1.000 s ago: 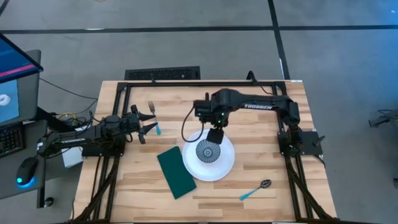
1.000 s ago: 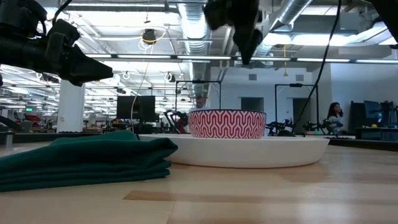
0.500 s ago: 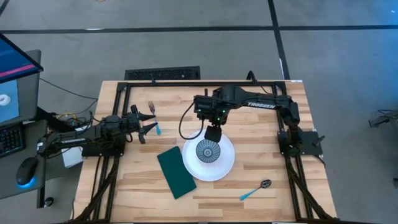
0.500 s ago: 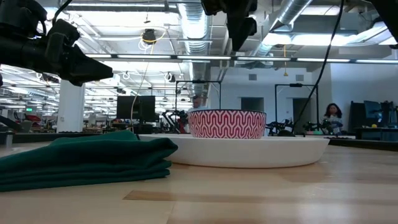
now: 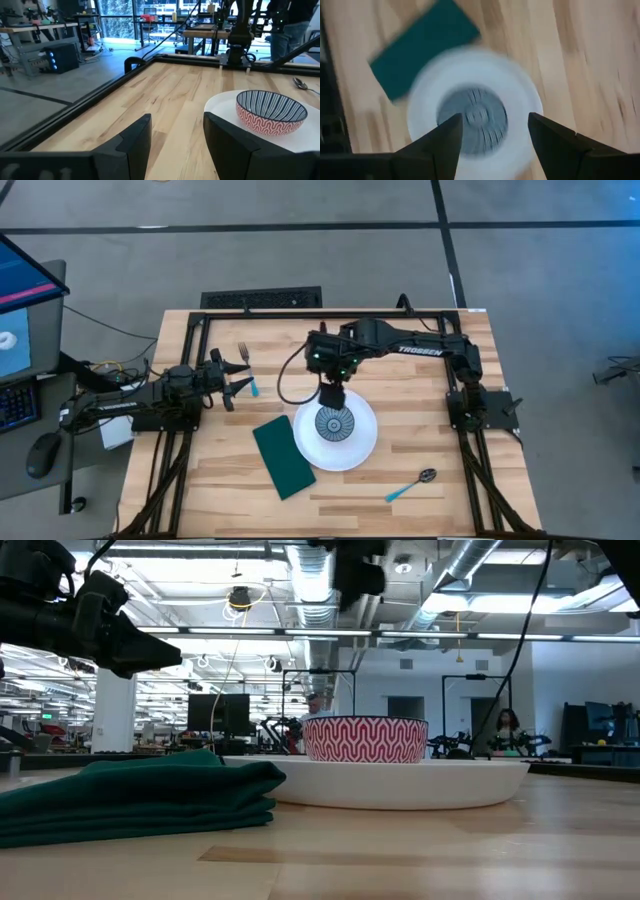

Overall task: Set table place
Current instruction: Put the blue fork to the right of the white plate

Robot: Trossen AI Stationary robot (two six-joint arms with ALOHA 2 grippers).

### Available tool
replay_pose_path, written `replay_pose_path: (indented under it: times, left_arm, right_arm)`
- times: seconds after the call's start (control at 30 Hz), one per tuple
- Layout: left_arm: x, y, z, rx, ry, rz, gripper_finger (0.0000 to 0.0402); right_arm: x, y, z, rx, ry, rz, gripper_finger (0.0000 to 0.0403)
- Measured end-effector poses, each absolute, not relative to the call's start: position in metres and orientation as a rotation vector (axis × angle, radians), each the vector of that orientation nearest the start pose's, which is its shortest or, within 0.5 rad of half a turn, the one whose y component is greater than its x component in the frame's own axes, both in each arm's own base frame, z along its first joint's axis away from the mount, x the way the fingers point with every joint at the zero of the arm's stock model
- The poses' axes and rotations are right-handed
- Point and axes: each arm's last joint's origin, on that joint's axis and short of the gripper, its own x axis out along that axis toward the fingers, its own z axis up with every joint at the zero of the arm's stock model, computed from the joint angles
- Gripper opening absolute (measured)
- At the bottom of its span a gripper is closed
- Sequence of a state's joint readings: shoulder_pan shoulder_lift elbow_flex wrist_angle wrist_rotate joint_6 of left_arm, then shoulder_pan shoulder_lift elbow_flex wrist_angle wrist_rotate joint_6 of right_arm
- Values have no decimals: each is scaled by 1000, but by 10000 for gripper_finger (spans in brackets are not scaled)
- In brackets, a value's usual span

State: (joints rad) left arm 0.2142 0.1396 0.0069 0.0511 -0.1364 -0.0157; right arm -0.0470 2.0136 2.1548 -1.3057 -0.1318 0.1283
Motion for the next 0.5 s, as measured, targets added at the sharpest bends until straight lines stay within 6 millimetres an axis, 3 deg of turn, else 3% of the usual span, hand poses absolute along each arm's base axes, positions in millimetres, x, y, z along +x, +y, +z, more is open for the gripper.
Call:
replay_pose_path:
  times: [0.13,0.23,0.5]
  left_arm:
    - [102,26,159,-31,77,352,171]
    - [102,27,161,-65,67,372,171]
    - [94,32,176,-97,137,604,171]
  right_arm:
    - [418,-25,354,198,1007,4,249]
    - [418,-34,355,237,992,-31,249]
    - [422,-61,360,296,896,-100,249]
